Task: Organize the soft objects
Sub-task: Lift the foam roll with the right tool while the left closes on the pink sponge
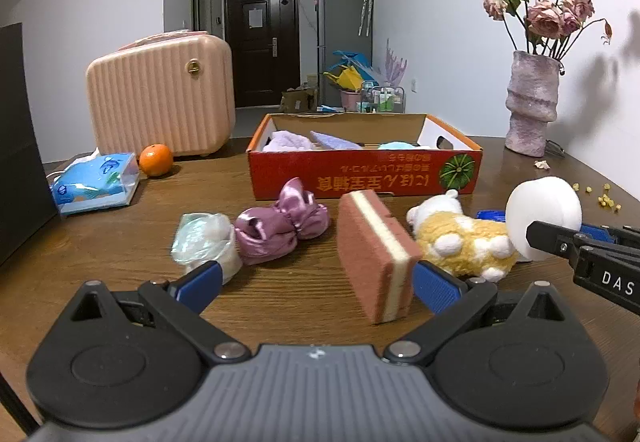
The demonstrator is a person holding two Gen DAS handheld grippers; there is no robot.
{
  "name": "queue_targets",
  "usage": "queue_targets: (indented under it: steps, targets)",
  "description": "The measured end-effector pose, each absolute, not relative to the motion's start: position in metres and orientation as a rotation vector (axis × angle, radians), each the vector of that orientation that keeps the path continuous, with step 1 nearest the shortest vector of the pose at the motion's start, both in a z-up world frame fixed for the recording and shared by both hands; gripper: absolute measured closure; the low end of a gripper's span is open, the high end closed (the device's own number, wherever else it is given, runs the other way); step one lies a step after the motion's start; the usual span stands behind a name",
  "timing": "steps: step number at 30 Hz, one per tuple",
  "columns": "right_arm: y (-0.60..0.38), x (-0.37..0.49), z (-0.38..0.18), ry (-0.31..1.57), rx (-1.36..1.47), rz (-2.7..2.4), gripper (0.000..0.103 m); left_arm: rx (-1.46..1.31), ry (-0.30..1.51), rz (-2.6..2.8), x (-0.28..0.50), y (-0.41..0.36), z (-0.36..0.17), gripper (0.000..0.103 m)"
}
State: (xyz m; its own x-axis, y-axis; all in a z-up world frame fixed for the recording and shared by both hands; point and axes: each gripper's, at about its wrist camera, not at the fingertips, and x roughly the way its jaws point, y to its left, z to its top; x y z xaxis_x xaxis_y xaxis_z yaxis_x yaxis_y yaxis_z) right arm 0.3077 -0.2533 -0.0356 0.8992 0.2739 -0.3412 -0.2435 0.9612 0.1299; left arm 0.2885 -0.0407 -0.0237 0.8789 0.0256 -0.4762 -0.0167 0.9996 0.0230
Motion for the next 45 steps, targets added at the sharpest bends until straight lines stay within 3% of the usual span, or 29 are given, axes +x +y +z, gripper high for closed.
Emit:
queue_targets:
  steps: [32, 35, 41, 45]
  targets:
    - [-0.311, 0.33, -0.048, 0.391, 0.073, 0.171, 0.075, 0.106, 0.557, 0.092, 0.354, -0.096, -0.053, 0.001]
    - [-0.309, 0.332, -0.051, 0.397, 0.065, 0.165, 0.075, 0.107, 0.565, 0.093, 0.36, -0.095, -0.057, 0.009]
    - [-0.305, 0.334, -0.055, 0.401, 0.046, 0.147, 0.075, 0.097, 0.592, 0.059, 0.369, -0.09, -0.065, 0.037]
    - [-0.306, 0.334, -0.055, 0.392, 0.045, 0.136, 0.075, 0.096, 0.617, 0.018, 0.371, -0.089, -0.069, 0.069]
